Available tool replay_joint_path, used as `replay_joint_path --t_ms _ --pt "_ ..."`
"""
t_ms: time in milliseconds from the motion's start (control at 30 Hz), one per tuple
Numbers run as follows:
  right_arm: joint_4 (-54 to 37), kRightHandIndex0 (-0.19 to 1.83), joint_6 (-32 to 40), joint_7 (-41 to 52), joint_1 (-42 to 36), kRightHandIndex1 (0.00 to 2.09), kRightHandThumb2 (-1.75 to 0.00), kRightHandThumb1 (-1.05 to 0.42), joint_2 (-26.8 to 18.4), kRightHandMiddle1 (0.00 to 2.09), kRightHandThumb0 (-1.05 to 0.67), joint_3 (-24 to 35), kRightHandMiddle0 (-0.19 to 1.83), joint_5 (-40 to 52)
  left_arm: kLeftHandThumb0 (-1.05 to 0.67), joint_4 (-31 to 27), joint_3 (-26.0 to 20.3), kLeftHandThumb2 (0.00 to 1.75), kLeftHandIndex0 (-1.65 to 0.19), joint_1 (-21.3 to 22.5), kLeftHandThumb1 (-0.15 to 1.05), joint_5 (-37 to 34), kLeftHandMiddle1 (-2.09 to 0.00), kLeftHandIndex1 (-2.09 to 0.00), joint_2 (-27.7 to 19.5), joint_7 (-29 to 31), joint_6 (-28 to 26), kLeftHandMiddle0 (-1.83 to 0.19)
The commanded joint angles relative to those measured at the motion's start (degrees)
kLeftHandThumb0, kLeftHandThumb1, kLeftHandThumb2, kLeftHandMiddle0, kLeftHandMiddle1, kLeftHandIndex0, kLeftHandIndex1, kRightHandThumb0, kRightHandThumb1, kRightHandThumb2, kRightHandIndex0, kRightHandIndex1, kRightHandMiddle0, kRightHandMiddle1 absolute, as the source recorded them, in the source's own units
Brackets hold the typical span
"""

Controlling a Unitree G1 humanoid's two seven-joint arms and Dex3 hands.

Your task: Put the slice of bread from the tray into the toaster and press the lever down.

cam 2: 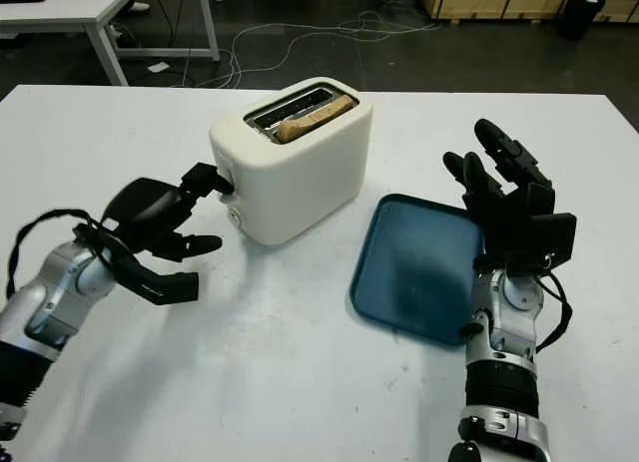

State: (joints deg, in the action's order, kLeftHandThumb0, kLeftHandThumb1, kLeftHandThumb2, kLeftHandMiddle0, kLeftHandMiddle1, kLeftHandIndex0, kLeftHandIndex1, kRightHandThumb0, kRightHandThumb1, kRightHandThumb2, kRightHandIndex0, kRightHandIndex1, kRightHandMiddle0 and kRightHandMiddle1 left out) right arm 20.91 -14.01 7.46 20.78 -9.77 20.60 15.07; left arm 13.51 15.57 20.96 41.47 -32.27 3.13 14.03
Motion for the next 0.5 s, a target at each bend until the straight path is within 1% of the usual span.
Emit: replay_joint_path --t_ms 0,67,133,233,333,467 --pt "-0.84 0.94 -1.04 0.02 0.72 0.00 -0.33 -0.92 -0.92 0.00 -0.26 0.40 0.78 0.61 -0.80 5.31 4.34 0.77 0.00 -2.62 0.72 1.94 -1.31 -1.36 2.79 0.61 -1.14 -1.56" --pt "-0.83 0.94 -1.15 0.21 0.88 0.00 -0.34 -0.92 -1.29 0.01 -0.25 0.54 0.79 0.79 -0.79 8.29 6.27 0.80 0.00 -2.61 0.70 2.95 -1.32 -1.38 4.29 -0.73 -1.96 -1.54" --pt "-0.81 0.95 -1.21 0.15 1.11 0.01 -0.34 -0.92 -1.47 0.01 -0.24 0.76 0.80 0.93 -0.79 10.24 8.14 0.80 0.00 -2.29 0.68 3.59 -1.30 -1.40 5.52 -0.12 -3.92 -1.53" --pt "-1.06 0.98 -1.28 -0.20 1.60 0.02 -0.32 -0.92 -1.30 0.02 -0.25 1.25 0.82 1.36 -0.77 12.41 10.97 0.74 -0.02 -1.69 0.64 4.79 -1.19 -1.40 6.57 0.73 -6.49 -1.55" --pt "-1.35 1.01 -1.33 -0.54 1.79 0.04 -0.28 -0.92 -1.21 0.03 -0.27 1.41 0.85 1.40 -0.77 14.27 12.67 0.66 -0.08 -1.18 0.64 4.81 -1.13 -1.33 7.38 0.91 -7.93 -1.57" --pt "-1.34 1.02 -1.41 -0.70 1.85 0.04 -0.26 -0.92 -1.18 0.02 -0.28 1.29 0.85 1.13 -0.78 15.73 14.04 0.66 -0.08 -0.33 0.66 4.86 -1.08 -1.33 7.62 0.70 -8.63 -1.57"
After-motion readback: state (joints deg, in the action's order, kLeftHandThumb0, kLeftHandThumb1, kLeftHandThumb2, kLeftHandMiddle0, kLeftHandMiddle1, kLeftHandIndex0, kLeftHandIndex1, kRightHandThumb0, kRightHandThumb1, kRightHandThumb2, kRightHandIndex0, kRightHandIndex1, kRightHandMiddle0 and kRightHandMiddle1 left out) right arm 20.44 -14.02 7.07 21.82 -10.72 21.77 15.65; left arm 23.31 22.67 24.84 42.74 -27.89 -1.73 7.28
